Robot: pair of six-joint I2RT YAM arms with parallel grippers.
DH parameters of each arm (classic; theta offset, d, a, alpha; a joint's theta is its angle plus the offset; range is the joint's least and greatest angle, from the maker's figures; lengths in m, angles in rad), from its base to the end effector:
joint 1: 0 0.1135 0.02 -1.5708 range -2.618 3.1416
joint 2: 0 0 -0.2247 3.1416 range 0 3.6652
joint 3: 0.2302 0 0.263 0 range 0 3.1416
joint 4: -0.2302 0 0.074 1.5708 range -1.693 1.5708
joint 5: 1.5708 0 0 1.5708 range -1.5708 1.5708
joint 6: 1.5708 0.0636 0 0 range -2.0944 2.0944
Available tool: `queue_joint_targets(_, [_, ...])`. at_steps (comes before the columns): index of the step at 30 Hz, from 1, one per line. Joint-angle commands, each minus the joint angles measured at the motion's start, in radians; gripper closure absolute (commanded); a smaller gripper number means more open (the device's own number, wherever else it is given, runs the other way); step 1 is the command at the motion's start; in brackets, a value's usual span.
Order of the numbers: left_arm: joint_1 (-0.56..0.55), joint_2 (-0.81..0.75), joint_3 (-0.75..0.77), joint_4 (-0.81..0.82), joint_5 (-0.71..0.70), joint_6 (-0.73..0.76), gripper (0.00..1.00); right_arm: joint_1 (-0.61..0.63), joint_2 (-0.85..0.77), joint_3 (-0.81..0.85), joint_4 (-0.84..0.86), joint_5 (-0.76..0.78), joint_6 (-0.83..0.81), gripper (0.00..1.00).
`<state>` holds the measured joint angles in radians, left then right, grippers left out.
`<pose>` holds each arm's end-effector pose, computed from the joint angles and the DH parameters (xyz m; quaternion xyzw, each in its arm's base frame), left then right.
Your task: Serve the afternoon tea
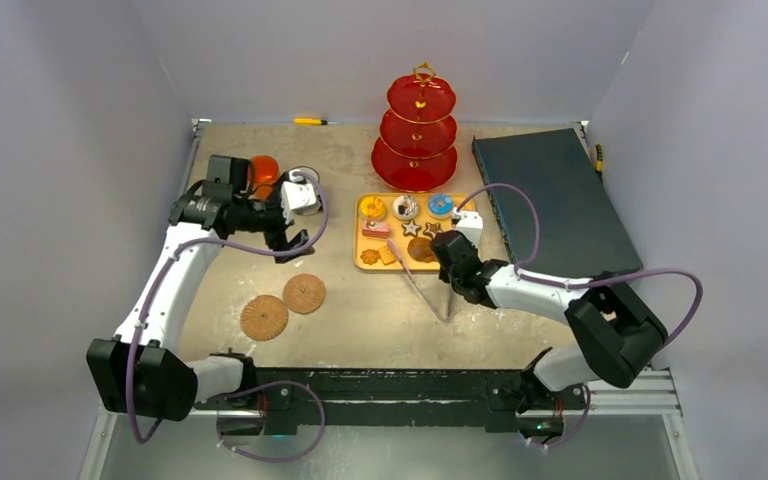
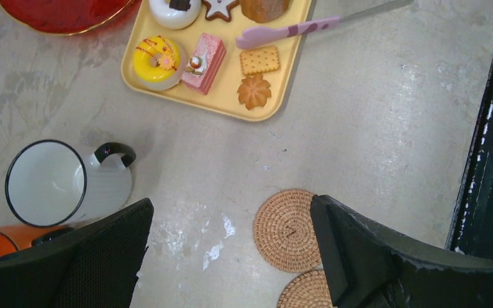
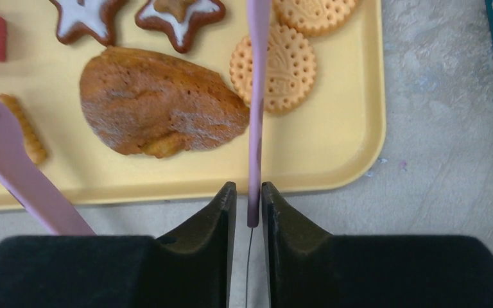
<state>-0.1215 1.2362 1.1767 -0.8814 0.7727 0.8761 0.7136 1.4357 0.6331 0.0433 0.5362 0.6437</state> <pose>0.2684 -0.0775 0.2738 0.5238 0.7176 -0.2274 0.3987 0.2512 0.1745 0.1051 0.0735 0.8891 0.0495 0.4491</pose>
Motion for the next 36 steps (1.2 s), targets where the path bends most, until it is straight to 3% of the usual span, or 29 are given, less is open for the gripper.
queue_joint_targets(1, [-0.021, 0.020, 0.051, 0.017, 0.094, 0.082, 0.08, 0.008, -0.007, 0.057, 0.010, 0.057, -0.025, 0.81])
queue_joint_targets(11, [-0.238, 0.059, 0.050, -0.085, -0.031, 0.346, 0.12, 0.033, -0.102, 0.062, 0.004, 0.023, -0.133, 1.00])
queue_joint_targets(19, [-0.354, 0.052, 0.013, -0.006, -0.096, 0.485, 0.17, 0.054, -0.103, 0.177, -0.038, -0.061, -0.239, 1.00])
queue_joint_targets(25, [-0.448, 0.082, 0.037, -0.014, -0.185, 0.588, 0.21, 0.113, -0.081, 0.344, -0.216, -0.064, -0.337, 1.00])
queue_joint_targets(32, [-0.498, 0.095, 0.044, -0.036, -0.288, 0.645, 0.39, 0.153, -0.080, 0.506, -0.364, -0.100, -0.413, 1.00])
queue_joint_targets(36, [-0.500, 0.097, 0.060, -0.033, -0.306, 0.632, 0.62, 0.191, -0.063, 0.563, -0.418, -0.101, -0.459, 1.00])
